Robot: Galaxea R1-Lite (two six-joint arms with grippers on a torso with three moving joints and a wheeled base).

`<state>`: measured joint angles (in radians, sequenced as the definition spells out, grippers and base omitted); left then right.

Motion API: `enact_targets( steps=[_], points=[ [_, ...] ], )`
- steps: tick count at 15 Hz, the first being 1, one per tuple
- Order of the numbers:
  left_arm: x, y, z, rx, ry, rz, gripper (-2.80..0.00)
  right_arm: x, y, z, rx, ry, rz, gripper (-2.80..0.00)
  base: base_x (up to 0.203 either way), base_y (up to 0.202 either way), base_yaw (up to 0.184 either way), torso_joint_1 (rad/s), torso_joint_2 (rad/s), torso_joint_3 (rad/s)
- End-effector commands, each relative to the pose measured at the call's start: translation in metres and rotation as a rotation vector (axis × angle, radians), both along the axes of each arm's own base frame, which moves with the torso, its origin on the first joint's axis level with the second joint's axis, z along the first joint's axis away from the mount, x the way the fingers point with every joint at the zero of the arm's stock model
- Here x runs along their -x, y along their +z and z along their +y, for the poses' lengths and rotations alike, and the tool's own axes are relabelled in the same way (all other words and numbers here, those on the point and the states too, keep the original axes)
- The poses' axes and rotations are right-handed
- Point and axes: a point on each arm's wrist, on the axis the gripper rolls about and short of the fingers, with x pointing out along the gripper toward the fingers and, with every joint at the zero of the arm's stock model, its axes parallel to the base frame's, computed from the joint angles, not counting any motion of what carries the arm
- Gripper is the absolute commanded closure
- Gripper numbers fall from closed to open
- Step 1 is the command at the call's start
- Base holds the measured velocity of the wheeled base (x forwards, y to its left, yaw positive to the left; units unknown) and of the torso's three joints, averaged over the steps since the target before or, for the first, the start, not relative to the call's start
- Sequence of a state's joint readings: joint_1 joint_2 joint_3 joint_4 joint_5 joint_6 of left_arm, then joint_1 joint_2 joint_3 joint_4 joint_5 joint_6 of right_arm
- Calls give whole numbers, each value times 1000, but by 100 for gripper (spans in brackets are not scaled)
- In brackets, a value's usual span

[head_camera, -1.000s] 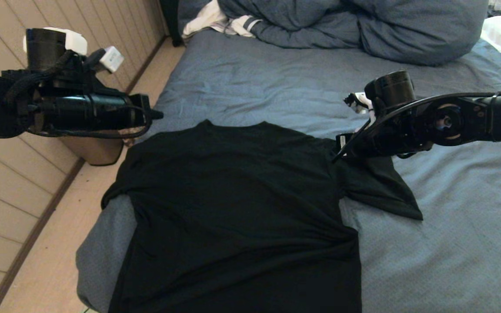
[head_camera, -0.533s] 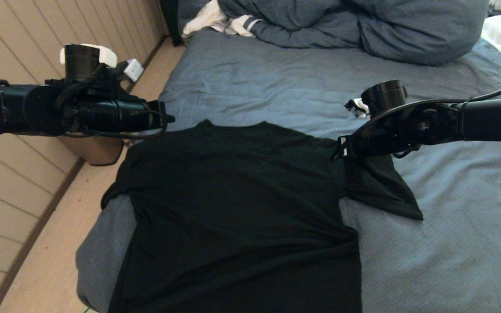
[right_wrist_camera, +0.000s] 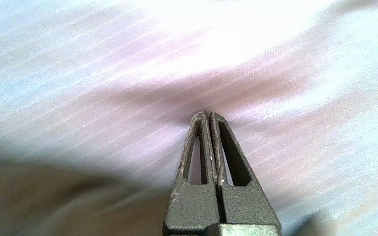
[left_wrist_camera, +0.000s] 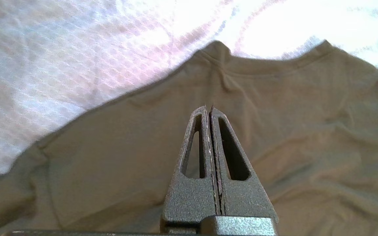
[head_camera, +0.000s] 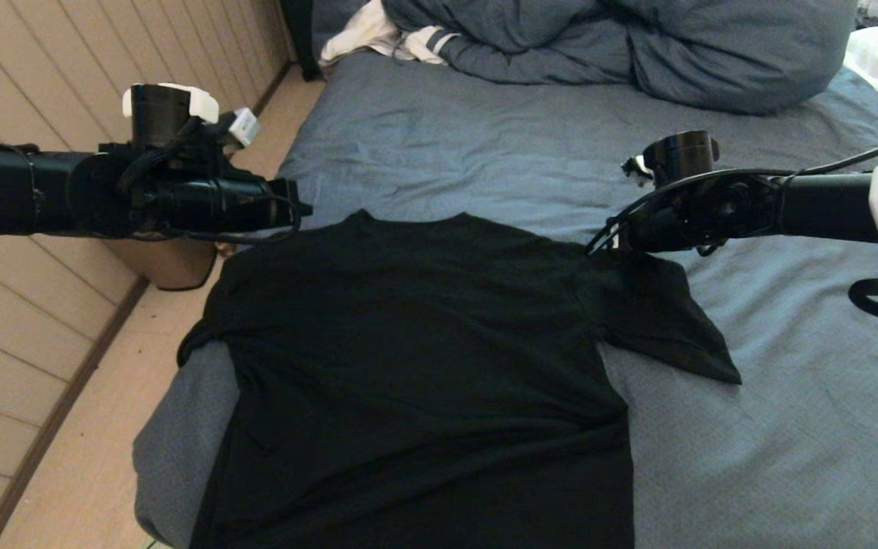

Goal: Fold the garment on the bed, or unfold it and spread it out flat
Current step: Unford the black T-shirt, then fold the black T-shirt

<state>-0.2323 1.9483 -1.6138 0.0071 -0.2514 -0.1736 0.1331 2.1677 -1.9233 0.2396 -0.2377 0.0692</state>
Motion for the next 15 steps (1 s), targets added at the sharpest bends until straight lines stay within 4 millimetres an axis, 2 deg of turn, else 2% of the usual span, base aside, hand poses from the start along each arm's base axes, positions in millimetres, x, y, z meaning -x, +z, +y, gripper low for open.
enact_targets(
  steps=[1, 5, 8, 10, 13, 15],
  points=[
    [0, 1, 0, 3, -2, -3, 0, 2, 13, -8, -4, -21, -37, 0, 0, 0, 0, 0, 0, 0],
    [1, 2, 0, 4, -2, -3, 0, 12, 28, -11, -10, -29, -69, 0, 0, 0, 0, 0, 0, 0],
    [-3, -3, 12, 5, 26, 11, 0, 26, 50, -11, -42, -34, -116, 0, 0, 0, 0, 0, 0, 0],
    [-13, -25, 12, 9, 32, 78, 0, 34, 56, -11, -45, -33, -124, 0, 0, 0, 0, 0, 0, 0],
    [-12, -53, 10, 15, -30, 151, 0, 38, 60, -11, -46, -35, -122, 0, 0, 0, 0, 0, 0, 0],
    [-26, -71, 6, 15, -33, 143, 0, 38, 61, -10, -46, -32, -123, 0, 0, 0, 0, 0, 0, 0]
  ],
)
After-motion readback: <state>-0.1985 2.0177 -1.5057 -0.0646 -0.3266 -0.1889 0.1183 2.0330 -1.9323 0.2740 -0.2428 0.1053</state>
